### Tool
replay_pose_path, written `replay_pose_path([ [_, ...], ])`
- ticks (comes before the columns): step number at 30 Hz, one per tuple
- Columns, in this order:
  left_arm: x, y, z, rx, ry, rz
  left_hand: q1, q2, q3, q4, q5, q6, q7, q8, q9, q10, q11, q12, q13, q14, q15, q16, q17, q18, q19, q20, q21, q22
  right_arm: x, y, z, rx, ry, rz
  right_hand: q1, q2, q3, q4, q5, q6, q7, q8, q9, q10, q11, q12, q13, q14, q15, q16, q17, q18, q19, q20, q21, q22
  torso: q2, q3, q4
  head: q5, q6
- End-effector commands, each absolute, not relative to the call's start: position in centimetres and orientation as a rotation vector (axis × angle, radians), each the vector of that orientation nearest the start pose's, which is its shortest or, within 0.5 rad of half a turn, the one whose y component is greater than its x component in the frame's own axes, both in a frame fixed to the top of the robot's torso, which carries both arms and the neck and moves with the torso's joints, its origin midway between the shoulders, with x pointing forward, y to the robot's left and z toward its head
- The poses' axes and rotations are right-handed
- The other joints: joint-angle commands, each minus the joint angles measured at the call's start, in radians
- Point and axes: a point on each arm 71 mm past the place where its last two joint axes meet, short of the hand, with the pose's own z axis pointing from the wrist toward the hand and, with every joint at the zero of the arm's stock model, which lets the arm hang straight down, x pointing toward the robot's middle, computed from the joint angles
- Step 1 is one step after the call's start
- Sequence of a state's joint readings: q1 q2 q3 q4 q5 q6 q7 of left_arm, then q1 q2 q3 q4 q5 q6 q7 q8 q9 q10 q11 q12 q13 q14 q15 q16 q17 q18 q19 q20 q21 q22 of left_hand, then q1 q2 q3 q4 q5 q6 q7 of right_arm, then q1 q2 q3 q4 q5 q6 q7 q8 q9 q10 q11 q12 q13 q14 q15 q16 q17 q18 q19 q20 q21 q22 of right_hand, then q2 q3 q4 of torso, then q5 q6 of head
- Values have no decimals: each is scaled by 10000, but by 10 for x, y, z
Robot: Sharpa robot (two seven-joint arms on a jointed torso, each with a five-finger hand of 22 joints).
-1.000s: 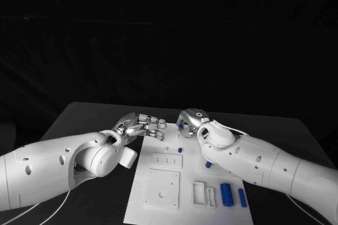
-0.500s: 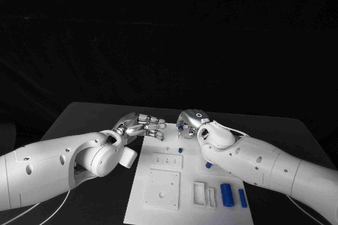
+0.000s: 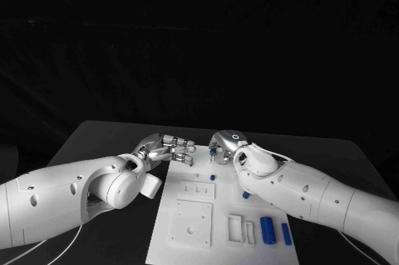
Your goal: Assemble the parts on the task board
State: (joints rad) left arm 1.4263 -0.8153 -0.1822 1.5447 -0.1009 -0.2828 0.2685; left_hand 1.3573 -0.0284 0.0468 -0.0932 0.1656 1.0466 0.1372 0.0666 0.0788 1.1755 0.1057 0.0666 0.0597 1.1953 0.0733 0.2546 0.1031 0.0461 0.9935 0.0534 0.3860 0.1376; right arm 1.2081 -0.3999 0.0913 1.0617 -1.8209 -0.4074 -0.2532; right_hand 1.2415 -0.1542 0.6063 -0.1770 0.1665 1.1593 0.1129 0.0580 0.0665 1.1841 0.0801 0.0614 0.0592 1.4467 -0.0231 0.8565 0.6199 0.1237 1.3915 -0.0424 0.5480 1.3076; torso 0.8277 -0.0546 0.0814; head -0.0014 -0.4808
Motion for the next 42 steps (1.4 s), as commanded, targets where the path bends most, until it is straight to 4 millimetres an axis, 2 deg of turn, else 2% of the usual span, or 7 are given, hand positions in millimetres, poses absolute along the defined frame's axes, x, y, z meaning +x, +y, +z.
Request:
replay_pose_path([
  [1, 501, 185, -123, -8542, 15793, -15054, 36, 31, -50, 10, -29, -65, -21, -14, -11, -81, 16, -59, 7, 56, 0, -69, -10, 93, 87, 10, -33, -8, 569, -106, -153, -2350, 13914, 3936, 65, -116, 6, 103, -65, -119, -5, 48, -12, -104, -14, -42, -11, 5, 53, -71, -82, 107, 43, 64, -260, 353, 14, -14, 27, -26, 2],
  [17, 501, 184, -123, -8547, 15792, -15047, 36, 31, -50, 10, -29, -65, -21, -14, -11, -81, 16, -59, 7, 56, 0, -69, -10, 93, 87, 10, -33, -8, 570, -106, -152, -2286, 13888, 3992, 164, -104, 157, 196, -109, 21, -36, 49, -5, 53, -59, -42, -10, 7, 22, -21, -232, 93, 244, 34, -591, 490, 37, -62, 109, -97, 64],
  [22, 502, 185, -123, -8552, 15800, -15040, 48, 39, -47, 9, -38, -77, -17, -16, -13, -101, 19, -60, 6, 57, 0, -69, -11, 95, 82, 10, -14, -31, 570, -106, -151, -2163, 13790, 4114, 22, -219, -33, 290, -81, -226, 13, 39, -24, -236, 15, -38, -10, -4, 71, -30, -263, 98, 236, 68, -733, 449, 41, -71, 122, -113, 72],
  [28, 502, 185, -123, -8563, 15804, -15022, 49, 38, -51, 9, -45, -99, -16, -18, -16, -142, 27, -61, 6, 54, 2, -71, -12, 95, 78, 12, -5, -41, 569, -108, -148, -1818, 13421, 4395, 203, -355, -1495, 693, -12, -812, 99, 45, -42, -1113, 214, -32, -8, -16, 177, -168, -419, 241, 256, 185, -1765, 114, 46, -78, 137, -126, 108],
  [34, 504, 188, -123, -8592, 15726, -14946, 49, 27, -58, 7, -47, -130, -15, -20, -20, -179, 33, -61, 7, 50, 6, -73, -13, 95, 73, 15, -4, -45, 568, -116, -137, -1338, 12914, 4914, 673, -483, -3344, 1891, 327, -1134, -77, 42, -43, -1407, 267, -35, -10, -9, 178, -251, -526, 302, 510, 205, -2669, -215, 38, -80, 135, -161, 167],
  [37, 504, 190, -122, -8607, 15680, -14906, 53, 24, -60, 5, -48, -142, -16, -22, -22, -193, 34, -63, 6, 51, 5, -73, -13, 96, 73, 15, -3, -47, 566, -123, -128, -1075, 12698, 5169, 864, -491, -3765, 2265, 454, -1146, -69, 40, -44, -1343, 251, -34, -9, -6, 166, -252, -528, 282, 578, 190, -2821, -199, 38, -72, 132, -178, 193],
  [42, 505, 192, -122, -8636, 15619, -14853, 58, 20, -62, 1, -48, -151, -19, -20, -22, -202, 32, -60, 7, 51, 5, -73, -13, 97, 72, 16, -2, -50, 563, -142, -110, -638, 12461, 5445, 933, -357, -3678, 2133, 512, -1030, -27, 38, -44, -872, 122, -34, -9, 15, 95, -220, -506, 223, 640, 136, -2755, -86, 22, -59, 107, -212, 233],
])
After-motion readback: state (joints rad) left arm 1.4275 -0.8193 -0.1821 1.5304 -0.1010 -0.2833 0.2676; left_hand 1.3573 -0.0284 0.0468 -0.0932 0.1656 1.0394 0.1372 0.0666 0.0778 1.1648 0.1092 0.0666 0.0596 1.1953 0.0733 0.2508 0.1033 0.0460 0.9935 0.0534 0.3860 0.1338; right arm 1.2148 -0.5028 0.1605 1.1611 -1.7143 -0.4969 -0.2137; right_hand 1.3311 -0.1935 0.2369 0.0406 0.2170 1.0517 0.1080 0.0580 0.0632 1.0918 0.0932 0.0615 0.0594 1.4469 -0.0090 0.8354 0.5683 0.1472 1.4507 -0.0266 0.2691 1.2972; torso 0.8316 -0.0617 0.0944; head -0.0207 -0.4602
